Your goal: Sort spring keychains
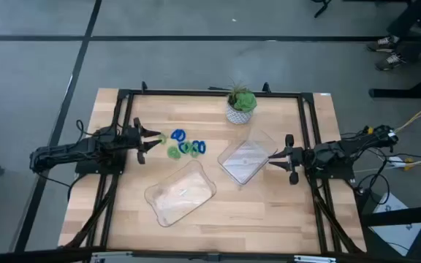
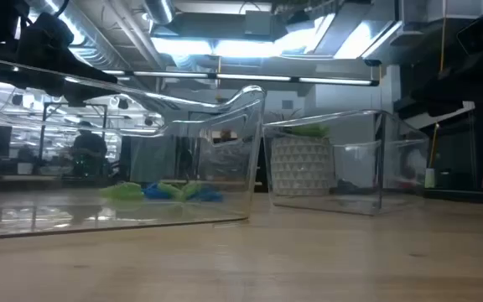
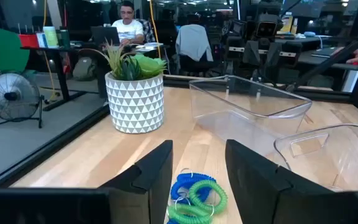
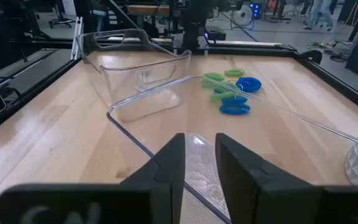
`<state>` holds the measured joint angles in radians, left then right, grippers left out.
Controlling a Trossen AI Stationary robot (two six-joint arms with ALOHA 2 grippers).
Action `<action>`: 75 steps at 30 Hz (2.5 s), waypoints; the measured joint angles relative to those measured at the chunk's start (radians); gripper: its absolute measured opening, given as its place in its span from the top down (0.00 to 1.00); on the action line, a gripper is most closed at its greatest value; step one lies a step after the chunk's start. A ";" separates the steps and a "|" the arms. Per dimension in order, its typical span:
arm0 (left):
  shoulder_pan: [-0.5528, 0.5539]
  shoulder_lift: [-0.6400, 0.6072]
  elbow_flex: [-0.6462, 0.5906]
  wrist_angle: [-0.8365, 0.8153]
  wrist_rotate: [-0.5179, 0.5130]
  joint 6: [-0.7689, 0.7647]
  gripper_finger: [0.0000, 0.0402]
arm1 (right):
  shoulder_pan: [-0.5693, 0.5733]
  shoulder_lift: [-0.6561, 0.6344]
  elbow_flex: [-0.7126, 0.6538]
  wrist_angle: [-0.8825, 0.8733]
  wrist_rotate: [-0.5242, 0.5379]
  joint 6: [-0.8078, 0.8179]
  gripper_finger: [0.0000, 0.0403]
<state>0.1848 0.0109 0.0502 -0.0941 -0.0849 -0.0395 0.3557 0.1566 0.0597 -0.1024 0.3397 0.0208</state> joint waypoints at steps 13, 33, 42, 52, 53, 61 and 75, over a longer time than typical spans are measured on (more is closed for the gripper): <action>0.000 0.000 0.000 0.000 0.000 0.000 0.64 | 0.000 0.000 0.000 0.000 0.000 0.000 0.78; 0.000 0.000 0.000 0.000 0.000 0.000 0.64 | 0.000 0.308 0.463 -0.437 0.006 0.090 0.78; 0.000 0.000 0.000 0.000 0.000 0.000 0.64 | 0.000 0.596 0.617 -0.464 0.006 0.103 0.78; 0.000 0.000 0.000 0.000 0.000 0.000 0.64 | -0.067 0.840 0.761 -0.379 -0.061 0.102 0.78; 0.000 0.000 0.000 0.000 0.000 0.000 0.64 | -0.082 0.863 0.782 -0.373 -0.079 0.103 0.78; 0.000 0.000 0.000 0.000 0.000 0.000 0.64 | -0.222 1.078 1.012 -0.335 -0.116 0.031 0.78; 0.000 0.000 0.000 0.000 0.000 0.000 0.64 | -0.375 1.416 1.345 -0.327 -0.116 0.162 0.78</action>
<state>0.1850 0.0113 0.0503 -0.0940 -0.0849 -0.0391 -0.0191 1.5730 1.4042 -0.4293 0.2235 0.1827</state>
